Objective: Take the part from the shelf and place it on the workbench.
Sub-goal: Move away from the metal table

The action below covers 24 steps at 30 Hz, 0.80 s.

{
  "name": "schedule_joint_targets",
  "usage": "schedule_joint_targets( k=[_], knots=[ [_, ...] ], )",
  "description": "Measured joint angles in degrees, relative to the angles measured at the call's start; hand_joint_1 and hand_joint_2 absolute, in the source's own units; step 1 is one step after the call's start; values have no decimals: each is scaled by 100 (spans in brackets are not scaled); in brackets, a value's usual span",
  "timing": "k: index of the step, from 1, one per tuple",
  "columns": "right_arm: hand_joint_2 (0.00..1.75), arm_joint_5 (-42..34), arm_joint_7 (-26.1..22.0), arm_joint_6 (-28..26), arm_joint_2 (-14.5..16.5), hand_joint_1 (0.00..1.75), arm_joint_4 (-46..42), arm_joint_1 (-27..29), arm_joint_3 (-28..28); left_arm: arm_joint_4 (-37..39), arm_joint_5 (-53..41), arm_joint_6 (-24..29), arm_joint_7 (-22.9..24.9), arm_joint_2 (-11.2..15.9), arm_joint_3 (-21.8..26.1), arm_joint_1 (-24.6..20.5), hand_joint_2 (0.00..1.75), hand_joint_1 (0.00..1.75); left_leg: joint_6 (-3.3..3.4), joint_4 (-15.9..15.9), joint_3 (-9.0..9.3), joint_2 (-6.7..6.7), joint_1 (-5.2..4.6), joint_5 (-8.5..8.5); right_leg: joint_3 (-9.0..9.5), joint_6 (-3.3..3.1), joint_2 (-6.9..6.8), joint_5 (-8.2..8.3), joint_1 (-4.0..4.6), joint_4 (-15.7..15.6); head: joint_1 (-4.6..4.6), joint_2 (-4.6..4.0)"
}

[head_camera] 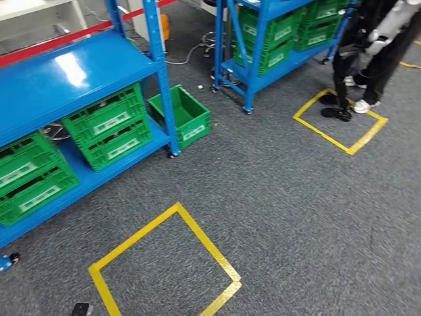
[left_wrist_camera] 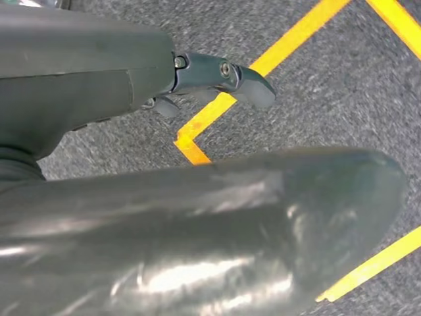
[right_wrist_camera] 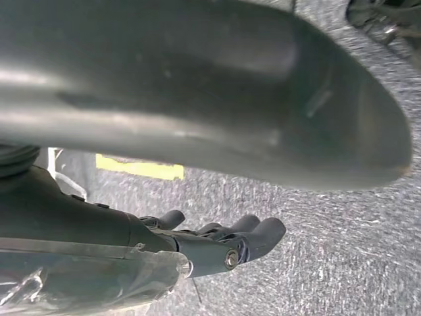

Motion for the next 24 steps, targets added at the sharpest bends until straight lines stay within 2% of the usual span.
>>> schedule_joint_targets(
  k=[1, 2, 3, 4, 5, 6, 7, 9, 10, 11, 13, 14, 15, 16, 17, 18, 20, 21, 22, 24],
  knots=[
    [0, 1, 1, 1, -1, 0, 2, 9, -2, 3, 1, 0, 0, -3, 0, 4, 0, 0, -3, 2, 0, -90, 3, 3, -63, 1, 15, 39, -3, 83, 2, 0],
    [0, 2, 1, 1, -1, 0, 3, 11, -4, 7, 1, 0, 0, -6, 0, 10, 0, 0, -13, 4, 4, -178, 11, 7, -2, 0, 30, 199, -11, -90, 1, 0],
    [0, 3, -1, 1, -2, 0, 3, 10, -5, 11, 1, 0, 0, -11, 0, 13, 0, 0, -31, 9, 8, -263, 23, 9, 155, 4, 79, 428, -27, -454, 1, 0],
    [0, 6, -2, 1, -2, 0, 3, 6, -5, 15, 1, 1, 0, -15, -1, 12, 0, 0, -60, 17, 5, -345, 33, 9, 345, 17, 228, 626, -60, -876, 8, 0],
    [0, 9, -3, 1, -1, 0, 6, 3, -4, 17, 1, 4, 0, -15, -1, 6, 0, 0, -95, 37, -11, -425, 34, 9, 503, 13, 391, 754, -94, -1224, 15, 0],
    [0, 11, -3, 1, 1, 0, 9, 1, -3, 18, 1, 7, -1, -14, -2, 3, 0, 0, -135, 47, -35, -494, 32, 18, 605, -1, 522, 812, -119, -1444, 18, 0],
    [0, 13, -2, 2, 2, 0, 13, 1, 3, 18, 1, 10, -2, -10, -2, 5, 0, 0, -180, 46, -62, -561, 33, 35, 643, -31, 605, 809, -128, -1526, 20, 0],
    [0, 14, 4, 4, 2, 0, 16, 9, 45, 19, 0, 13, -6, -5, -2, 21, 0, 0, -256, 21, -102, -680, 53, 79, 648, -120, 497, 819, -113, -1535, 12, 0],
    [0, 16, 10, 5, -2, 0, 16, 12, 84, 22, -2, 13, -9, -8, -2, 32, 0, 0, -284, 54, -129, -617, 54, 53, 648, -166, 427, 830, -108, -1541, 6, 0],
    [0, 18, 14, 5, -6, 0, 16, 13, 125, 26, -4, 13, -12, -11, -2, 34, 0, 0, -303, 182, -197, -485, 46, -38, 648, -209, 350, 841, -107, -1551, -13, 0],
    [0, 22, 19, 7, -13, 0, 19, 21, 203, 39, -8, 13, -16, -21, -3, 12, 0, 0, -326, 795, -493, -126, 22, -396, 643, -271, 177, 847, -86, -1562, -62, 0],
    [0, 22, 21, 9, -13, 0, 21, 34, 232, 45, -11, 13, -16, -24, -4, -6, 0, 0, -333, 1200, -688, -39, 21, -583, 638, -286, 81, 845, -68, -1561, -80, 0],
    [0, 21, 22, 12, -13, 0, 23, 48, 258, 50, -14, 13, -17, -26, -5, -16, 0, 0, -334, 1522, -836, -4, 21, -698, 635, -294, -16, 841, -52, -1561, -83, 0],
    [0, 21, 22, 14, -13, 0, 26, 56, 278, 54, -17, 14, -17, -27, -5, -15, 0, 0, -325, 1669, -894, 9, 19, -705, 633, -298, -107, 838, -39, -1561, -84, 0],
    [0, 20, 22, 16, -13, 0, 26, 56, 295, 56, -21, 14, -17, -27, -5, -7, 0, 0, -309, 1596, -838, 24, 14, -605, 635, -300, -190, 835, -28, -1561, -84, 0],
    [0, 20, 19, 18, -12, 0, 27, 51, 311, 57, -26, 15, -17, -26, -5, 0, 0, 0, -285, 1317, -674, 65, 2, -430, 643, -297, -262, 832, -22, -1561, -83, 0],
    [0, 20, 12, 18, -11, 0, 27, 42, 343, 58, -39, 17, -17, -26, -6, -9, 0, 0, -214, 551, -240, 367, -57, -129, 666, -271, -392, 812, 7, -1552, -93, 0],
    [0, 20, 9, 18, -11, 0, 28, 41, 357, 60, -45, 17, -17, -26, -7, -23, 0, 0, -175, 282, -99, 499, -86, -67, 678, -249, -454, 799, 27, -1550, -97, 0],
    [0, 20, 7, 19, -11, 0, 29, 42, 371, 61, -48, 18, -18, -26, -7, -35, 0, 0, -140, 134, -32, 588, -110, -58, 690, -226, -519, 787, 47, -1551, -100, 0],
    [0, 20, 4, 22, -11, 0, 31, 39, 398, 66, -51, 19, -19, -26, -8, -26, 0, 0, -75, 83, -41, 484, -117, -66, 727, -174, -654, 774, 61, -1575, -95, 0]
  ],
)
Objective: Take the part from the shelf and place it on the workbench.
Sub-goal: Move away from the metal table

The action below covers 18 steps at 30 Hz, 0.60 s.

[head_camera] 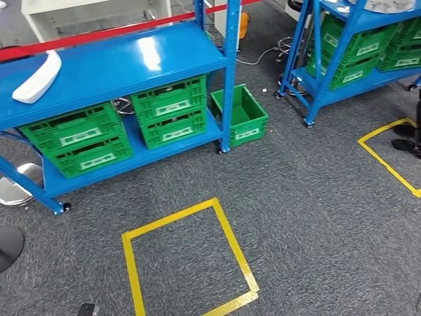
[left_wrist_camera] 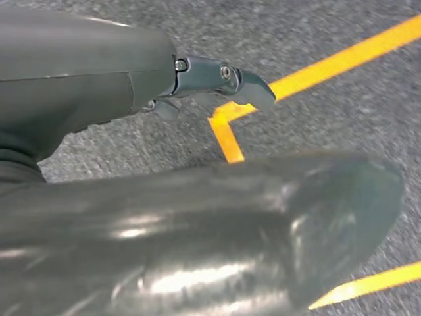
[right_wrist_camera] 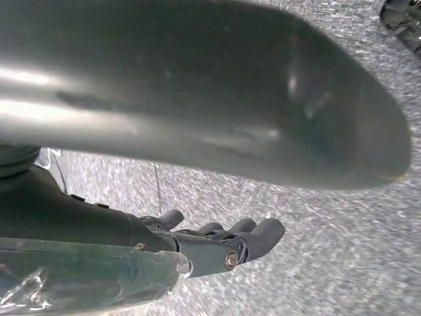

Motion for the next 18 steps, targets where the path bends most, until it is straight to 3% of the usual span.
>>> schedule_joint_targets(
  k=[1, 3, 4, 6, 7, 8, 10, 12, 14, 16, 18],
  knots=[
    [0, 0, 0, 1, -1, 0, 1, -5, 13, 2, -1, 1, 0, -3, 0, 17, 0, 0, 30, -13, 0, -65, 12, 10, 8, 35, 26, -25, -6, 13, 7, 0],
    [0, 0, -2, 1, -1, 0, 2, -10, 27, 5, -4, 1, 0, 1, 1, 30, 0, 0, 90, -36, 7, -191, 49, 41, -101, 102, 290, -218, -28, 290, 26, 0],
    [0, 0, -3, 2, -1, 0, 5, -3, 31, 5, -5, 2, 0, 3, 1, 22, 0, 0, 110, -38, 3, -256, 61, 52, -252, 127, 470, -396, -40, 614, 42, 0],
    [0, -9, -4, 13, 0, 0, 14, 22, 35, 5, -7, 3, -2, 9, 0, 2, 0, 0, 132, -37, -8, -412, 66, 62, -636, 146, 636, -733, -51, 1398, 54, 0],
    [0, -16, -4, 21, 0, 0, 19, 31, 35, 5, -7, 3, -3, 9, -1, 4, 0, 0, 133, -35, -10, -492, 67, 64, -763, 149, 656, -778, -51, 1628, 57, 0],
    [0, -26, -5, 28, 0, 0, 21, 33, 34, 6, -8, 3, -4, 9, -1, 11, 0, 0, 130, -33, -9, -572, 69, 67, -799, 148, 667, -709, -53, 1656, 57, 0],
    [0, -48, -18, 36, 0, 0, 22, 24, 32, 10, -8, 3, -10, 9, -1, 19, 0, 0, 107, -26, -1, -732, 81, 73, -570, 143, 736, -308, -73, 1096, 61, 0],
    [0, -69, -34, 37, 1, 0, 27, 12, 24, 15, -8, 7, -20, 14, -1, 6, 0, 0, 51, -1, -11, -882, 83, 78, -244, 130, 959, 8, -114, 364, 61, 0],
    [0, -79, -40, 42, 3, 0, 33, -1, 3, 16, -8, 11, -28, 23, -1, 4, 0, 0, -19, 6, -48, -1000, 82, 100, -107, 78, 1082, 55, -127, 77, 58, 0],
    [0, -85, -37, 52, 4, 0, 36, -17, -18, 17, -8, 15, -32, 33, -1, 31, 0, 0, -84, -15, -81, -1053, 96, 128, -94, -5, 994, 71, -116, 58, 56, 0],
    [0, -115, -21, 84, 1, 0, 36, -26, -51, 25, -11, 19, -32, 32, -2, 44, 0, 0, -143, 135, -163, -842, 92, 4, -97, -88, 893, 97, -116, 40, 33, 0]
  ],
)
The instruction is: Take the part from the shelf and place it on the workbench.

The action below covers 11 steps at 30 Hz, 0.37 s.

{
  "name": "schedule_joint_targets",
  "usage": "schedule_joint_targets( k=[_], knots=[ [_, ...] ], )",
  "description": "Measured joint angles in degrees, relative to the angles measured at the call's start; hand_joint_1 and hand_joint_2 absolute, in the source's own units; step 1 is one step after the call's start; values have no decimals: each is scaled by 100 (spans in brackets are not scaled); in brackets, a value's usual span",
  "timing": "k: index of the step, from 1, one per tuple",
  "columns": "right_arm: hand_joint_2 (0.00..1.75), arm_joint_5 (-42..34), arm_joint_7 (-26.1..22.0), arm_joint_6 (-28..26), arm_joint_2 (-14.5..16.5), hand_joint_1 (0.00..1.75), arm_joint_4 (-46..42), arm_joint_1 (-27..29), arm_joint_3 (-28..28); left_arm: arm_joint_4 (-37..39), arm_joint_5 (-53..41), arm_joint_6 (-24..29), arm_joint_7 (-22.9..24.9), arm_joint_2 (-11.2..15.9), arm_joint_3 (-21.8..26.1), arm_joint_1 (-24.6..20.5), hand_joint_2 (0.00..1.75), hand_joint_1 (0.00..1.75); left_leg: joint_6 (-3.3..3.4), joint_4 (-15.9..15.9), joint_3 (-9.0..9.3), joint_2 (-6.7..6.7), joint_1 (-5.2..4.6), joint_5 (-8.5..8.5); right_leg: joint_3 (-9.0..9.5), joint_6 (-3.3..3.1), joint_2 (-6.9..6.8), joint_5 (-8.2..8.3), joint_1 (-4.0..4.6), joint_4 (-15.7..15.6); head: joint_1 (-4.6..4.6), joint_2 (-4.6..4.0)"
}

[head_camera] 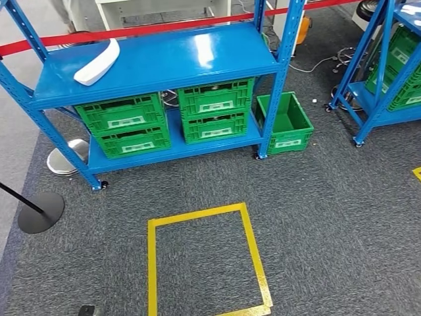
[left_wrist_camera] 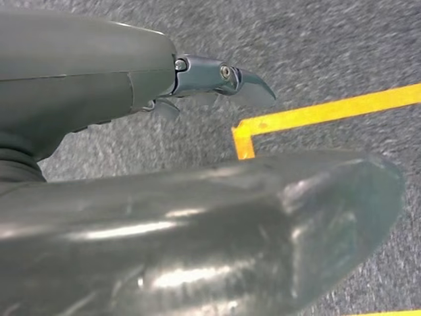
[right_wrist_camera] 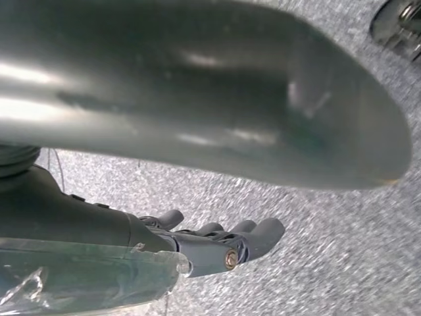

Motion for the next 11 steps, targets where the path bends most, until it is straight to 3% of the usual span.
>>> schedule_joint_targets(
  k=[2, 4, 5, 6, 7, 9, 11],
  knots=[
    [0, -85, 66, 106, -2, 0, 1, -4, -80, 9, -7, 2, 0, -7, -8, -28, 0, 0, -43, 612, -287, 288, -7, -366, -13, -51, -109, 7, 12, -11, -27, 0],
    [0, -199, 167, 262, -1, 0, 3, -3, -201, 12, -16, 5, 0, -4, -27, -51, 0, 0, -61, 1347, -627, 367, -3, -671, -29, -64, -218, 6, 26, -10, -32, 0],
    [0, -240, 202, 324, -1, 0, 4, -2, -257, 13, -20, 8, 0, -1, -36, -48, 0, 0, -58, 1488, -683, 372, -3, -670, -32, -65, -260, 6, 30, -10, -32, 0],
    [0, -270, 225, 375, -1, 0, 4, -3, -310, 13, -22, 11, 0, 4, -43, -42, 0, 0, -48, 1416, -631, 373, -4, -567, -31, -64, -291, 6, 32, -10, -32, 0],
    [0, -291, 233, 413, 1, 0, 4, -8, -349, 13, -22, 13, 0, 9, -45, -38, 0, 0, -30, 1143, -476, 377, -6, -388, -26, -62, -311, 5, 33, -10, -32, 0],
    [0, -343, 275, 507, 3, 0, 4, -33, -430, 14, -29, 19, 2, 22, -55, -44, 0, 0, 24, 371, -48, 425, -20, -71, -18, -41, -331, -1, 48, 0, -33, 0],
    [0, -404, 344, 590, 4, 0, 5, -55, -501, 15, -39, 22, 5, 34, -66, -59, 0, 0, 66, -57, 180, 469, -34, 8, -25, -6, -337, -4, 68, 9, -32, 0]
  ],
)
